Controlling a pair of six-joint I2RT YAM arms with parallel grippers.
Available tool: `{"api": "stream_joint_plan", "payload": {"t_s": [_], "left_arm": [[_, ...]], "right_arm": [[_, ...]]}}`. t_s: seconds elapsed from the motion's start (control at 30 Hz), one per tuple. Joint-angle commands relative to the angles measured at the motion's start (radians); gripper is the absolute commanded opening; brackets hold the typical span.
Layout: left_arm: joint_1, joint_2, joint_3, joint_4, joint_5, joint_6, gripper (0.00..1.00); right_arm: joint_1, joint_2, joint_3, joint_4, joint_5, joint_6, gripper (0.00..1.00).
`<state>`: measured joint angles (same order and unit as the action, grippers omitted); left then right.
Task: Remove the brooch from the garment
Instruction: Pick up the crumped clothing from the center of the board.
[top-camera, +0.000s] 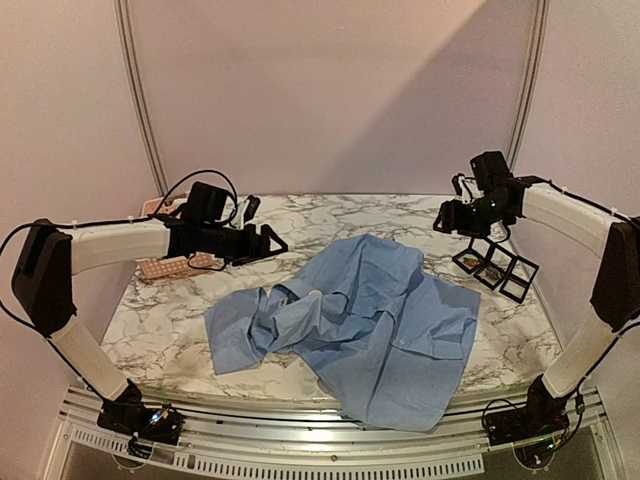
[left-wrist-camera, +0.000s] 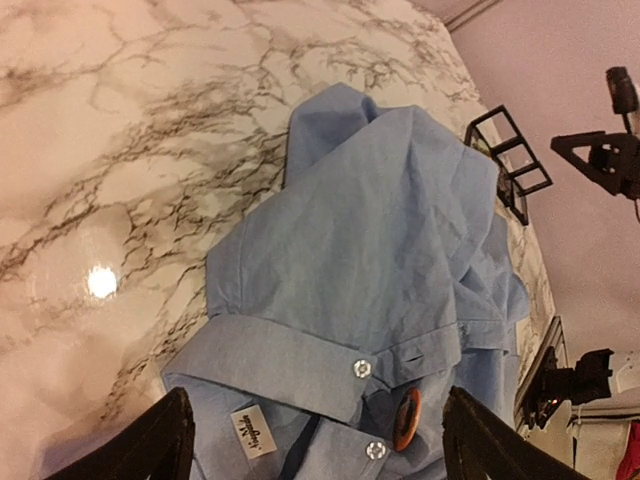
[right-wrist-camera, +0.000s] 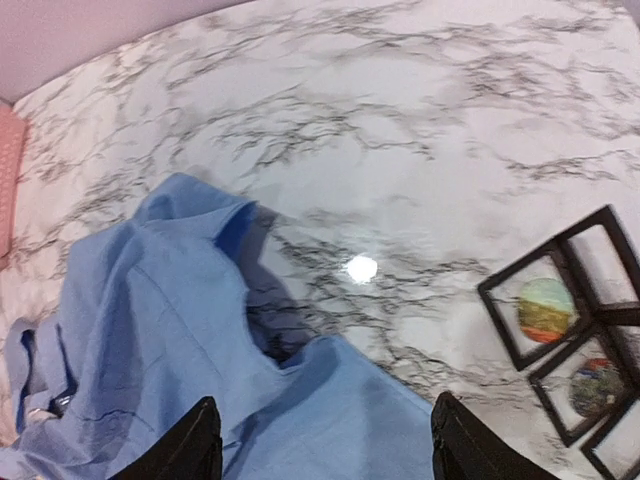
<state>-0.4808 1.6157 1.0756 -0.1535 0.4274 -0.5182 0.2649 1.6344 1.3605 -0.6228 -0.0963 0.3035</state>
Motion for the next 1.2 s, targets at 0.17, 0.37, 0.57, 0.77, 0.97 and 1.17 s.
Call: {"api": "stream_joint_plan", "payload": {"t_s": [0.17, 0.37, 0.57, 0.77, 0.97, 1.17], "left_arm": [[-0.083, -0.067, -0.162, -0.092, -0.133, -0.124, 0.8], [-0.113, -0.17, -0.278, -0.102, -0.147, -0.243, 0.68], [-0.155, -0.216, -0.359, -0.1, -0.168, -0.328, 0.7], [-0.161, -0.209, -0.401, -0.001, -0.13, -0.378, 0.69], [-0.168, -0.154, -0.393, 0.043, -0.101, -0.392, 0.6], [-0.178, -0.113, -0.38, 0.096, -0.083, -0.405, 0.56]], "right_arm": [[0.07, 0.041, -0.159, 0.254, -0.325, 0.122, 0.72], [0.077, 0.067, -0.215, 0.341, -0.374, 0.182, 0.72], [0.095, 0.112, -0.194, 0.321, -0.317, 0.184, 0.72], [0.126, 0.147, -0.168, 0.279, -0.199, 0.177, 0.71], [0.139, 0.162, -0.164, 0.284, -0.182, 0.188, 0.7], [0.142, 0.19, -0.159, 0.272, -0.136, 0.207, 0.69]]}}
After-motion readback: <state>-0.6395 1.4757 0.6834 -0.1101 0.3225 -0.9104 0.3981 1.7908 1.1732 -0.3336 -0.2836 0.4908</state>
